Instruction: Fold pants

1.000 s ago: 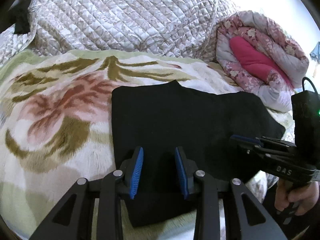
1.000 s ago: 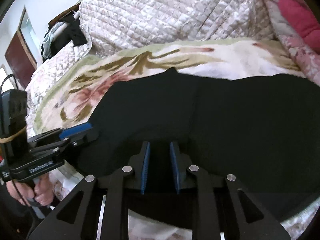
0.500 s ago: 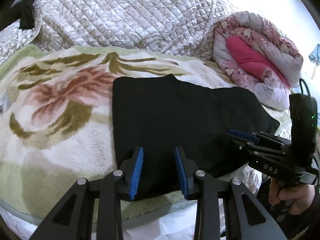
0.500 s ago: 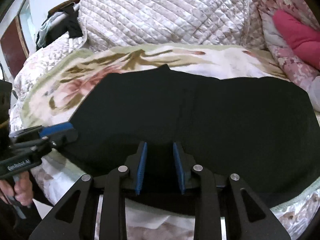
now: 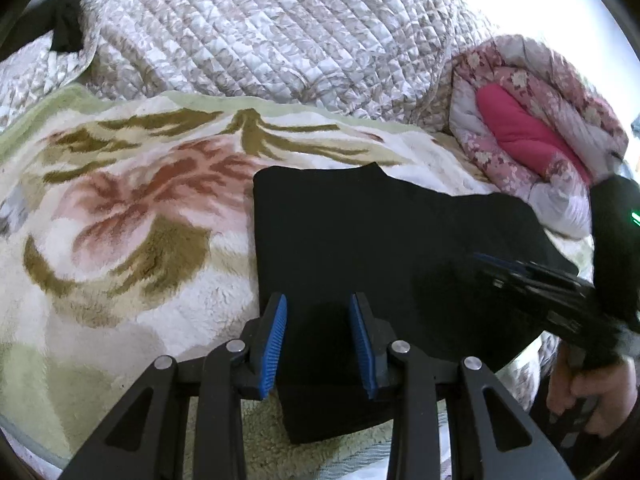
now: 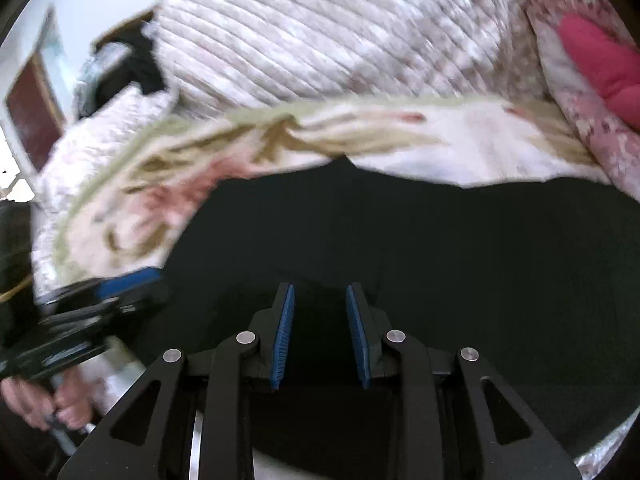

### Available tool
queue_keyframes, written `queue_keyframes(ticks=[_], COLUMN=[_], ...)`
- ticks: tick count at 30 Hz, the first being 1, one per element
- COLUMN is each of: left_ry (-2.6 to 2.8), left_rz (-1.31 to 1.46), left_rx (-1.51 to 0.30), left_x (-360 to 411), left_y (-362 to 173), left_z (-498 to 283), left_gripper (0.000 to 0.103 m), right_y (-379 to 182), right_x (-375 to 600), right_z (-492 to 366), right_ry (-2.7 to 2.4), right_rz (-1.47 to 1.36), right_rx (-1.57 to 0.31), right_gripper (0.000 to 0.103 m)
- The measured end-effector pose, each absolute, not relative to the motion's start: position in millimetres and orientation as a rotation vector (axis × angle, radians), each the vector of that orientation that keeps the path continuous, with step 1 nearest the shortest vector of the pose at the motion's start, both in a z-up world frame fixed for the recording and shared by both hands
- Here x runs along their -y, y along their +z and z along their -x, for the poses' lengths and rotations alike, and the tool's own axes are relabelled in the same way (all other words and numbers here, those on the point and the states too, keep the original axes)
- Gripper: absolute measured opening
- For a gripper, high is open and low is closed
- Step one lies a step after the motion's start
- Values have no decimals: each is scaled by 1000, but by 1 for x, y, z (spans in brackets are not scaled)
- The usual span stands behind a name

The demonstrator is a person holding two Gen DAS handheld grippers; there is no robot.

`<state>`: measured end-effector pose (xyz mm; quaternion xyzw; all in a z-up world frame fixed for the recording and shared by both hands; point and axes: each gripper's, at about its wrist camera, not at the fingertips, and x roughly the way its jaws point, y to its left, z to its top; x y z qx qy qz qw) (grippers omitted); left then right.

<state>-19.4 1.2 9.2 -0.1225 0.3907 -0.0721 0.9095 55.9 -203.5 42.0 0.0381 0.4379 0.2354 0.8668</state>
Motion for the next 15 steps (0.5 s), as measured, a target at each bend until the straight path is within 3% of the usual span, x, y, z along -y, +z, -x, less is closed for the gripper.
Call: queue_keyframes(ticks=[15], left_ry=[-172], left_rz=[201], left_rx=[-767], left_x=[11], left_y=[24], left_z=[38], left_gripper=[35], right_y=[43], right_x=[264], right_z=[-12], right_ry=[368], right_rz=[-149], right_rx=[-892], right_gripper=[25])
